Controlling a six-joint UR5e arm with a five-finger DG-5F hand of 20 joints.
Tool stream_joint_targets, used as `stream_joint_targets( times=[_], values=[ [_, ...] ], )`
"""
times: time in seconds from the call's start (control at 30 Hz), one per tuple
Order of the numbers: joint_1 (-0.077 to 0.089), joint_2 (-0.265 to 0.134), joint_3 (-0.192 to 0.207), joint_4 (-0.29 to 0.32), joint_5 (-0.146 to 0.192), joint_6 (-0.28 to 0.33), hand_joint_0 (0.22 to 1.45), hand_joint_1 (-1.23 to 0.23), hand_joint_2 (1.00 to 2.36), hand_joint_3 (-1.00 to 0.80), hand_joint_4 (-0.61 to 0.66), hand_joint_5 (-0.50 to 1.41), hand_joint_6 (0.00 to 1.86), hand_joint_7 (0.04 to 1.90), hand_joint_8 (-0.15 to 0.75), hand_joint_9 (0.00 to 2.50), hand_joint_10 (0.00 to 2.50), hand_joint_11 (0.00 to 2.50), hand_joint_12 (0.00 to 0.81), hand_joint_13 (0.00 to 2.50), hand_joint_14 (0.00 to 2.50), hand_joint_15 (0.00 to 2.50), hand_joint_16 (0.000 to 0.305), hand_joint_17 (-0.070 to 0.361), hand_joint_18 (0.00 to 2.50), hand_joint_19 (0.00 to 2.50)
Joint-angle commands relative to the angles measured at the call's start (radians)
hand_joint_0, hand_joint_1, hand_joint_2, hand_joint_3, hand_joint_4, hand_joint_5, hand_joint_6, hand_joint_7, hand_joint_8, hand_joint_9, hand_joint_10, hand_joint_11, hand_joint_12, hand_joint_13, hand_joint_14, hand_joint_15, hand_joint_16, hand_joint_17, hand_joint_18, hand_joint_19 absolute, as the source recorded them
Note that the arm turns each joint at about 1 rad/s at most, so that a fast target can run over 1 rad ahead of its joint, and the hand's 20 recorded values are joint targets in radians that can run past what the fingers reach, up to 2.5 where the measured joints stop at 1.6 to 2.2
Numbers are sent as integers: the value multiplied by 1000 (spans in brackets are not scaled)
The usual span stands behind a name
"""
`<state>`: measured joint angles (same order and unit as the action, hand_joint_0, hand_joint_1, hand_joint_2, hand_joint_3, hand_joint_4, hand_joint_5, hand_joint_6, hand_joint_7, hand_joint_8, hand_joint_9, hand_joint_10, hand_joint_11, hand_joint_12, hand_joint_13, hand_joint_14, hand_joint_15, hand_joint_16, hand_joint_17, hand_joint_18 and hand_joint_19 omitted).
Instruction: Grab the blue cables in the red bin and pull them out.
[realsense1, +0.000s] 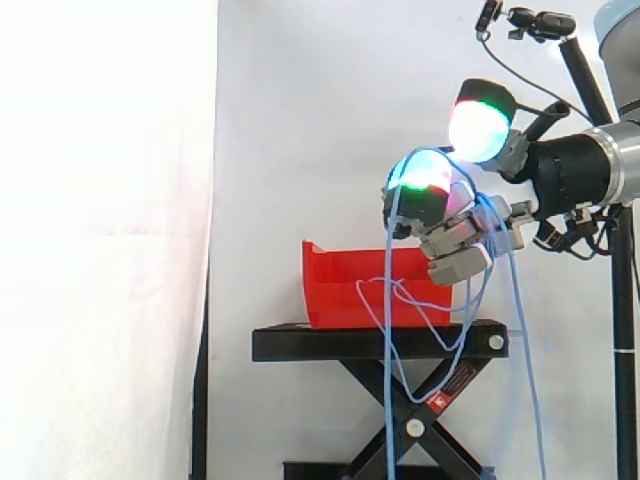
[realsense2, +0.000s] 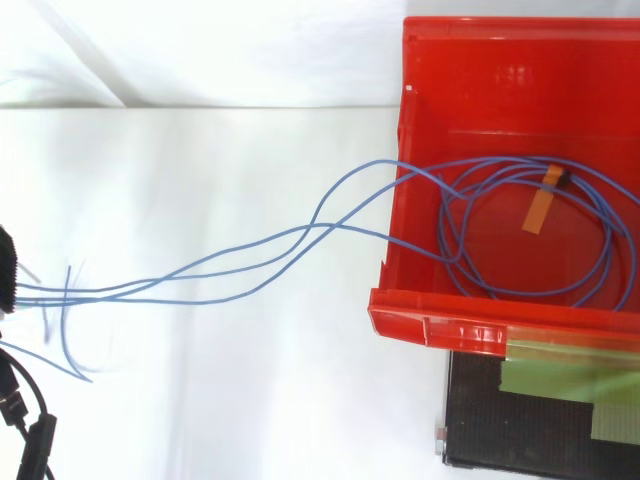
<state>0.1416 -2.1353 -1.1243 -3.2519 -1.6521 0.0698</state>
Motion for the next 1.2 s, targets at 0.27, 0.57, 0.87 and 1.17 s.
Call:
stream_joint_targets(
  times=[0.27, 0.57, 0.87, 1.17],
  values=[
    [0, 0, 0, 1, 0, 0, 732, -804, 1000, -1000, 290, 719, 369, 660, 314, 772, 577, 1344, 376, 819, 1125, 1134, 47, 106, 744, 1168],
    [1, 0, 0, 3, 0, 0, 730, -853, 1000, -1000, 290, 713, 524, 614, 316, 780, 579, 1344, 374, 816, 1117, 1132, 47, 106, 746, 1159],
    [-2, 0, 1, 3, -6, 2, 834, -914, 1001, -967, 253, 674, 812, 519, 284, 801, 494, 1409, 341, 839, 1018, 1196, 42, 95, 738, 1138],
    [3, 0, 0, 3, -6, 0, 898, -885, 1002, -943, 233, 649, 982, 493, 279, 813, 536, 1368, 334, 853, 1018, 1182, 40, 90, 751, 1129]
  ],
)
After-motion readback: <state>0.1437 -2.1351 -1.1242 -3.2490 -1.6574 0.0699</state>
